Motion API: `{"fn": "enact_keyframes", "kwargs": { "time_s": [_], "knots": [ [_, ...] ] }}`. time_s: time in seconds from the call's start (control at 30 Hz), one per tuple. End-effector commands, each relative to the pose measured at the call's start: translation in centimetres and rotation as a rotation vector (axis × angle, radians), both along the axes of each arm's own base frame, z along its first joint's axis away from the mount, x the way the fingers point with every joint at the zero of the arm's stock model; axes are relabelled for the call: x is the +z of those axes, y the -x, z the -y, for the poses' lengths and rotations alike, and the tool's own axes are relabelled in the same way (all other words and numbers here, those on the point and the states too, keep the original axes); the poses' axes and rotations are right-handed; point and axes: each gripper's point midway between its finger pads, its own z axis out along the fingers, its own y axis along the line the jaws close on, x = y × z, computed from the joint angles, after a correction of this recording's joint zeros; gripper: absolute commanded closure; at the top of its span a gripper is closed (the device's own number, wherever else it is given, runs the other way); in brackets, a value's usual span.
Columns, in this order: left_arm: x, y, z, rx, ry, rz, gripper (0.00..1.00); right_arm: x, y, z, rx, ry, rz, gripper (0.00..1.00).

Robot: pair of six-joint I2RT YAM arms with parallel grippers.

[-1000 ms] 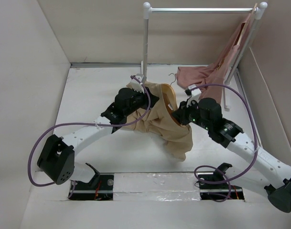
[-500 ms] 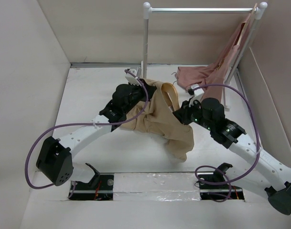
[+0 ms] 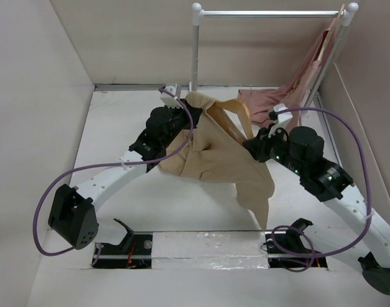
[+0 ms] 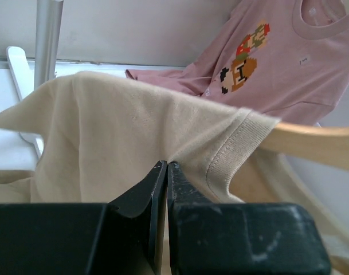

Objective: Place the t-shirt on the hanger
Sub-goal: Place the T-shirt on the hanger, then place the hanger at the clothesline.

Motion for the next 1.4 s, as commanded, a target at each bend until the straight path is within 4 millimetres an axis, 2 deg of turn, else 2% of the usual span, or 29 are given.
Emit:
{"fn": "enact_keyframes", "kwargs": {
  "time_s": [0.0,0.03,0.1,0.13,0.2,0.23,0.27,0.37,0.4,0.43,0.53,0.6,0.7,0.77,0.8,0.83,0.87,0.9,0.93,0.97,1.0,1.03,1.1,1.13,1.17,1.2,1.23,1.3,1.37],
  "knots": [
    [6.8,0.3,-1.0,0.026,0.091,0.136,1.00,7.5,0.0,1.7,-0.055,-0.058,0.161,1.00],
    [8.7,0.5,-1.0,0.017,0.116,0.171,1.00,10.2,0.4,2.0,-0.053,-0.082,0.205,1.00],
    [11.1,1.1,-0.7,-0.015,0.147,0.212,1.00,12.7,0.3,2.1,-0.055,-0.094,0.240,1.00],
    [13.7,1.4,-0.7,-0.028,0.173,0.251,1.00,16.1,1.2,2.8,-0.056,-0.121,0.292,1.00],
    [16.0,1.2,-0.6,-0.027,0.178,0.272,1.00,18.9,2.0,3.3,-0.053,-0.148,0.332,1.00],
    [18.6,1.6,-0.9,-0.026,0.196,0.302,1.00,19.6,2.2,3.2,-0.041,-0.152,0.335,1.00],
    [19.5,1.7,-0.9,-0.026,0.201,0.315,1.00,21.1,3.0,3.3,-0.025,-0.169,0.358,1.00],
    [21.3,2.3,-0.4,-0.068,0.220,0.337,1.00,19.6,2.9,2.3,0.009,-0.141,0.316,1.00],
    [20.8,2.0,0.0,-0.075,0.211,0.315,1.00,17.5,2.2,2.0,-0.001,-0.112,0.276,1.00],
    [21.2,1.9,0.0,-0.075,0.215,0.318,1.00,16.7,1.8,1.9,-0.014,-0.110,0.265,1.00],
    [20.0,1.0,0.4,-0.062,0.213,0.284,1.00,15.8,1.7,2.5,-0.047,-0.121,0.269,1.00],
    [18.9,-0.1,1.2,-0.060,0.195,0.256,1.00,16.6,2.0,3.4,-0.074,-0.129,0.288,1.00],
    [20.4,-0.4,2.0,-0.091,0.197,0.265,1.00,19.7,2.0,5.3,-0.151,-0.119,0.330,1.00],
    [23.2,0.2,2.2,-0.118,0.226,0.310,1.00,22.2,2.4,7.0,-0.211,-0.123,0.362,1.00],
    [22.9,-0.1,3.3,-0.132,0.214,0.302,0.92,22.6,2.3,7.2,-0.224,-0.121,0.368,1.00],
    [24.4,0.1,2.9,-0.124,0.209,0.314,0.84,22.9,2.2,7.8,-0.251,-0.115,0.371,1.00],
    [24.2,0.1,3.3,-0.125,0.192,0.306,0.67,23.0,2.1,8.1,-0.269,-0.113,0.372,1.00],
    [24.0,0.0,3.1,-0.110,0.185,0.296,0.59,22.3,1.5,8.0,-0.286,-0.091,0.353,1.00],
    [22.6,-0.2,3.0,-0.101,0.173,0.276,0.59,21.7,1.1,8.0,-0.296,-0.072,0.343,1.00],
    [21.6,-0.2,2.8,-0.090,0.179,0.263,0.49,20.0,0.2,7.9,-0.318,-0.035,0.312,1.00],
    [22.3,0.9,1.7,-0.079,0.207,0.280,0.43,19.2,-0.2,7.7,-0.321,-0.023,0.298,1.00],
    [20.0,0.4,1.1,-0.031,0.199,0.253,0.41,18.8,-0.6,7.8,-0.337,-0.025,0.292,1.00],
    [19.7,1.4,-0.7,0.013,0.224,0.243,0.40,17.3,-1.9,8.0,-0.366,-0.003,0.271,1.00],
    [16.9,1.4,-0.7,0.019,0.206,0.194,0.39,17.3,-2.4,8.1,-0.375,-0.006,0.275,1.00],
    [15.8,2.1,-0.5,0.002,0.216,0.177,0.39,16.9,-3.1,7.7,-0.366,-0.002,0.268,1.00],
    [16.7,3.4,-1.3,-0.005,0.257,0.208,0.39,16.7,-3.9,8.4,-0.389,0.005,0.263,1.00],
    [13.7,3.8,-0.7,-0.030,0.249,0.153,0.40,17.0,-4.5,8.5,-0.394,-0.005,0.273,1.00],
    [12.6,5.0,-0.6,-0.069,0.258,0.130,0.43,16.5,-6.2,8.0,-0.382,0.008,0.256,1.00],
    [10.1,6.0,-0.1,-0.122,0.237,0.086,0.49,17.1,-7.7,9.0,-0.418,0.032,0.255,1.00]
  ]
}}
